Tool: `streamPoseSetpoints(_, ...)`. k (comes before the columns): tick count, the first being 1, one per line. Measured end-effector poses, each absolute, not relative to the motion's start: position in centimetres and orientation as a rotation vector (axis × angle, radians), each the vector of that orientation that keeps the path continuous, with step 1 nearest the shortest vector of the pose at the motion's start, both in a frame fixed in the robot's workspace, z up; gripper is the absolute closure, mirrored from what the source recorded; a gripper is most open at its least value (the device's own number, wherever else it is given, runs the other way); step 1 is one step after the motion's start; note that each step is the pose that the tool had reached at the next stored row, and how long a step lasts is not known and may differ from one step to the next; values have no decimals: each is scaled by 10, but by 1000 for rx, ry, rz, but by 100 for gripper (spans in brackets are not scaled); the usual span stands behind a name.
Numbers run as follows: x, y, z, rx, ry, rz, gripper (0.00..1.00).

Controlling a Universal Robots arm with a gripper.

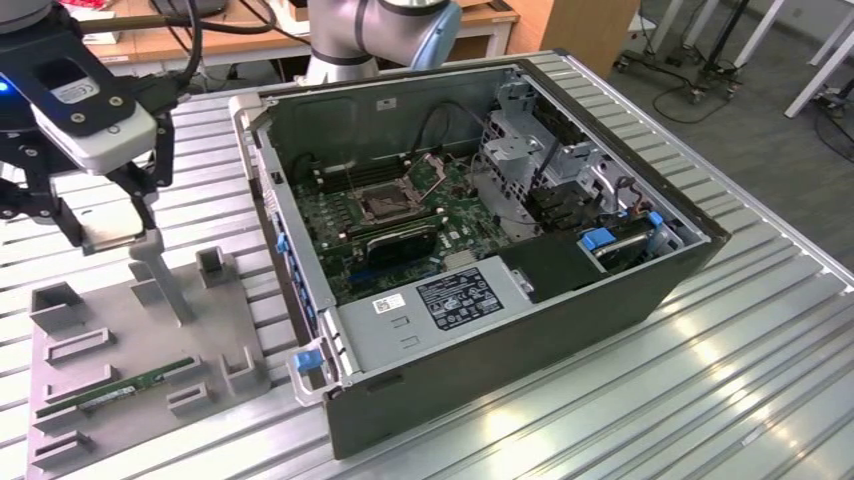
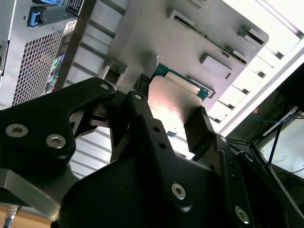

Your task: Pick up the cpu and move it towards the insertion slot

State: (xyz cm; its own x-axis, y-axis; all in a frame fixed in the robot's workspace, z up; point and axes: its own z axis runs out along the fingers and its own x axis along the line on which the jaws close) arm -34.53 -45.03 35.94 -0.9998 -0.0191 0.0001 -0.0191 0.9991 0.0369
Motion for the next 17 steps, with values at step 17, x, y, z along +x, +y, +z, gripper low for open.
streamPoseSetpoints(17, -315, -450, 359, 30, -3140, -58, 45)
